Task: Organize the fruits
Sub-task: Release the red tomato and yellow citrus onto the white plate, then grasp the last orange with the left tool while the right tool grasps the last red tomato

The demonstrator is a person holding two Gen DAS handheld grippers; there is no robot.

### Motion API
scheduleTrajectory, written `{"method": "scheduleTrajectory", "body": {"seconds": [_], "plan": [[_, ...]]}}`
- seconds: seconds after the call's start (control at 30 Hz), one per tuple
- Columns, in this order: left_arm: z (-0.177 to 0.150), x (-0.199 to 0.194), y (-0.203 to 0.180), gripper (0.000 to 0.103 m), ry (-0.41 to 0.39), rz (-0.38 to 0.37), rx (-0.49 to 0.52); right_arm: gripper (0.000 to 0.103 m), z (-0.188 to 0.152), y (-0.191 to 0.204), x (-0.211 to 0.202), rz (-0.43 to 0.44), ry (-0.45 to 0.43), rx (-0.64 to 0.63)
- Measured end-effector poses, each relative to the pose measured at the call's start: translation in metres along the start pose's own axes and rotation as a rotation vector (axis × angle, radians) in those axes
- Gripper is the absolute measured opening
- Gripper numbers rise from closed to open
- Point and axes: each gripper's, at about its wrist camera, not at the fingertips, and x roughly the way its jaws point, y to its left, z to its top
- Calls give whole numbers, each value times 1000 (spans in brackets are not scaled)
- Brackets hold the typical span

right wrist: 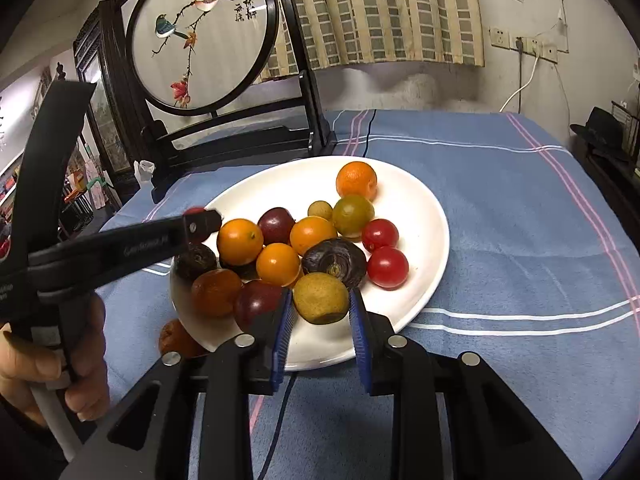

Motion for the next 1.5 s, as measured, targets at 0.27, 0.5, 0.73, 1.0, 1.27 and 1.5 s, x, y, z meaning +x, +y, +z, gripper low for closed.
{"method": "scheduleTrajectory", "body": {"seconds": [0.27,0.5,0.73,1.0,1.27,1.5], "plan": [[-7,-17,5,65,-21,-7,-13,50,-8,4,-7,-3,-4,-10],[-33,-46,14,73,-33,-11,-16,53,-11,14,-20,-3,-21,-39],[-57,-58,29,81,-10,7,-34,55,-20,22,-30,15,-13,-58],[-83,-54,47,88,7,69,-6,54,-41,62,-36,116,70,-217],[-79,-59,73,88,1,39,-65,54,-61,84,-13,39,150,-286],[-77,-54,85,88,25,32,-114,43,-57,100,15,-29,174,-336]]}}
